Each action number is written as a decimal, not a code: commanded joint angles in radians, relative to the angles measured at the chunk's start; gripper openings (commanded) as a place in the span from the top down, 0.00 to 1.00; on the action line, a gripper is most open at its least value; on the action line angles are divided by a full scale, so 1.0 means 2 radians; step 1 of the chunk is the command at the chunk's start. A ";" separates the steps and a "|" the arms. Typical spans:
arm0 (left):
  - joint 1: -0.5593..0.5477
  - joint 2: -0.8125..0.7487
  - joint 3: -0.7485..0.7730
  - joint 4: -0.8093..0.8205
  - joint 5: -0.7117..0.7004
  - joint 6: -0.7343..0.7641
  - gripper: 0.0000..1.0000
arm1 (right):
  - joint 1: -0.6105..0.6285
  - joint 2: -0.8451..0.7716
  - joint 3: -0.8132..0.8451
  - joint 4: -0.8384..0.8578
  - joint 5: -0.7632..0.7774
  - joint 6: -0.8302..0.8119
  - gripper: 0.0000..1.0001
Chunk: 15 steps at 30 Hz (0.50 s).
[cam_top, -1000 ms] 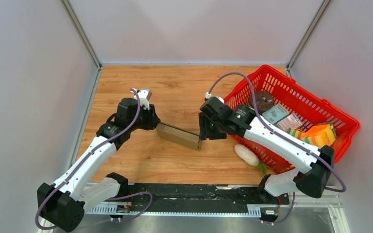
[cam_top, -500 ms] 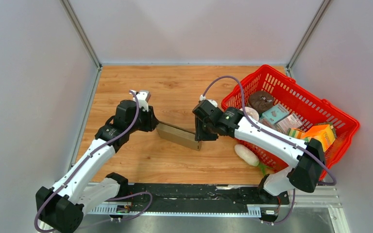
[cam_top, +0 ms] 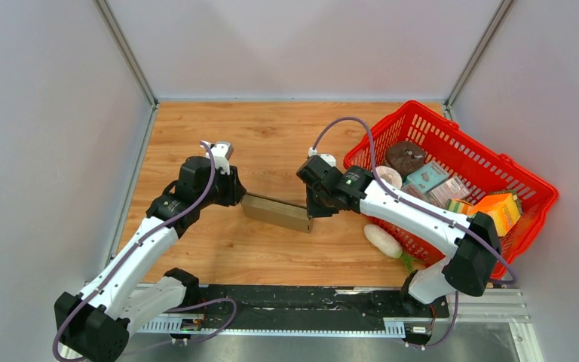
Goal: Fold the paper box
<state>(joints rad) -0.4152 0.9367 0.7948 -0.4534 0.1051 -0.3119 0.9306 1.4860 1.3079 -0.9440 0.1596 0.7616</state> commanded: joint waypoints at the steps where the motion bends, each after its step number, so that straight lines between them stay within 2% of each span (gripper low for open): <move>1: 0.003 -0.007 0.003 -0.002 0.017 0.005 0.61 | -0.006 0.004 0.017 0.000 0.020 -0.022 1.00; 9: 0.003 -0.007 0.012 -0.029 0.036 0.009 0.64 | -0.014 0.012 0.025 0.001 0.006 -0.041 1.00; 15: 0.003 -0.062 0.011 -0.077 0.030 0.007 0.60 | -0.017 0.018 0.038 -0.001 -0.008 -0.050 1.00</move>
<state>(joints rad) -0.4152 0.8970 0.7948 -0.5457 0.1566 -0.3096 0.9028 1.5105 1.3331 -0.9459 0.1566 0.6891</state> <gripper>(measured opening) 0.395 0.006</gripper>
